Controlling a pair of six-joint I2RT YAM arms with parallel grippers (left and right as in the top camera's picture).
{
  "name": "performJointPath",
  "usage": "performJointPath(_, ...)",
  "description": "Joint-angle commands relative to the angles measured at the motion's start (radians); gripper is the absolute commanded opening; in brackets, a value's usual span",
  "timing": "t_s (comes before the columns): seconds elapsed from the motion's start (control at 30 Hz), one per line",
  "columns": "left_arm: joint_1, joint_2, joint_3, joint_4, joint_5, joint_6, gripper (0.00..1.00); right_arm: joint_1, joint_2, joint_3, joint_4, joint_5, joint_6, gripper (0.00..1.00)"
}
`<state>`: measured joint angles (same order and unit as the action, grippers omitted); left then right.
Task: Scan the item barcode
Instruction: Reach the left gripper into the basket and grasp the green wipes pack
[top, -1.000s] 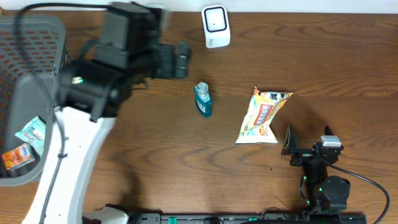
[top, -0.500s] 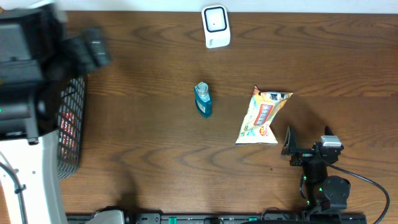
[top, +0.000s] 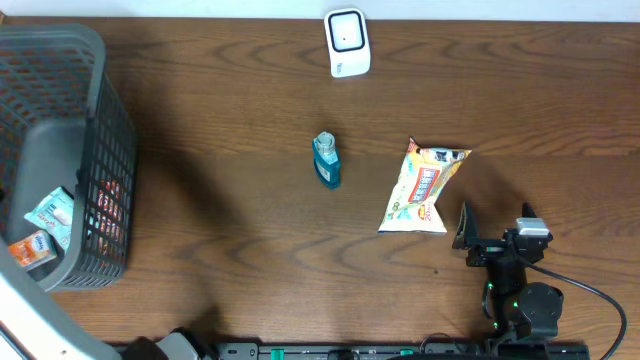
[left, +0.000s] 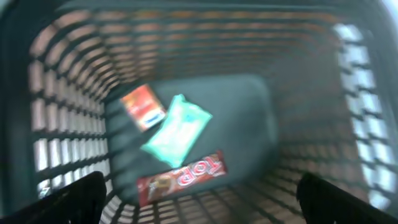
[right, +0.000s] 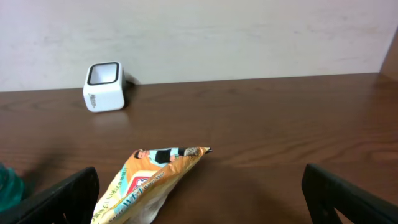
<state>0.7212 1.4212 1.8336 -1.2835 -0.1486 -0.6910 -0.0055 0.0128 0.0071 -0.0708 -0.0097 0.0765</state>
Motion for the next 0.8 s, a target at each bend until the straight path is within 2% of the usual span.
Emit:
performJointPath(0.0,0.044,0.062,-0.071,-0.009,-0.018,-0.078,0.98,-0.008,-0.003,-0.002,-0.004,0.004,0.013,0.99)
performJointPath(0.27,0.063,0.187,-0.371,0.163,-0.011,-0.060,0.98,-0.008,-0.003,-0.002,-0.004,0.004,0.013,0.99)
performJointPath(0.37,0.063,0.235,-0.459,0.301,0.090,0.090,0.98,-0.008,-0.003,-0.002,-0.004,0.004,0.013,0.99)
performJointPath(0.47,0.063,0.280,-0.490,0.369,0.149,0.172,0.98,-0.008,-0.003,-0.002,-0.004,0.004,0.013,0.99)
performJointPath(0.77,0.063,0.447,-0.490,0.418,0.149,0.240,0.98,-0.008,-0.003,-0.002,-0.004,0.004,0.013,0.99)
